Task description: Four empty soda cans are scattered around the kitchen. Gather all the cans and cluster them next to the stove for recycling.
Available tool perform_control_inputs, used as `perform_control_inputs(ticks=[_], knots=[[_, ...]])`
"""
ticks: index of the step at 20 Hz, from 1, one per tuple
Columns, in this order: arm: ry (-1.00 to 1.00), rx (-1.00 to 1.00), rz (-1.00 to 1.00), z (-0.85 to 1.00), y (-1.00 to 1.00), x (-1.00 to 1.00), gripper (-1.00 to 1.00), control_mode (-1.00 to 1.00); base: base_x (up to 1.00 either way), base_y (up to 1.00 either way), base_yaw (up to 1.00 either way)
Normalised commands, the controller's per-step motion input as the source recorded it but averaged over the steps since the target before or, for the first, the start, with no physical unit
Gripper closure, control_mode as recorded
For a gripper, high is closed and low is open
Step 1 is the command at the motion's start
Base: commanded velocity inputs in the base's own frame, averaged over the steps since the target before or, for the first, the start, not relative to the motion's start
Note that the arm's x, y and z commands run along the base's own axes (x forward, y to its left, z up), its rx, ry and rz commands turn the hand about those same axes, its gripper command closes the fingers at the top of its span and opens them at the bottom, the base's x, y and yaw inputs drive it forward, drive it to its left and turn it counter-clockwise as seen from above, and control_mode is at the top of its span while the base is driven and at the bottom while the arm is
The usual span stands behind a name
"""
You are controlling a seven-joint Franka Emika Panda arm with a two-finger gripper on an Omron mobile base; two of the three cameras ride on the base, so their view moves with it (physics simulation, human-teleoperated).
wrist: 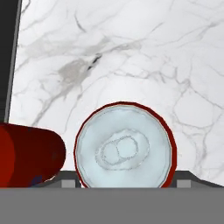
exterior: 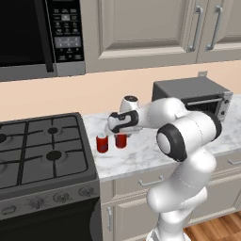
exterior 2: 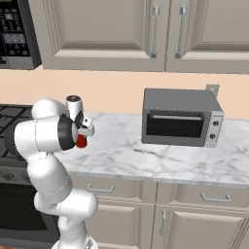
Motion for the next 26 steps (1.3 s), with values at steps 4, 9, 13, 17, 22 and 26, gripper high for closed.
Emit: perform_control_inputs(ticks=[4,9,13,17,22,26], knots=[[-0.03,0.01,0.0,0.0,0.0,-0.95,1.0,-1.0,0.0,0.0,0.0],[-0.04,0.0,0.01,0.0,0.17,-0.22,1.0,-1.0,0.0,0.0,0.0],[0.0,0.0,0.01,0.0,0.14,0.35,1.0,-1.0,0.0,0.0,0.0],[0.01,0.01,0.0,0.0,0.21,0.39,1.0,-1.0,0.0,0.0,0.0],[0.12,0.07,0.01,0.02,0.29,-0.1,1.0,-1.0,0.0,0.0,0.0],[0.05,0.03,0.01,0.12,0.11,-0.56,1.0,-1.0,0.0,0.0,0.0]])
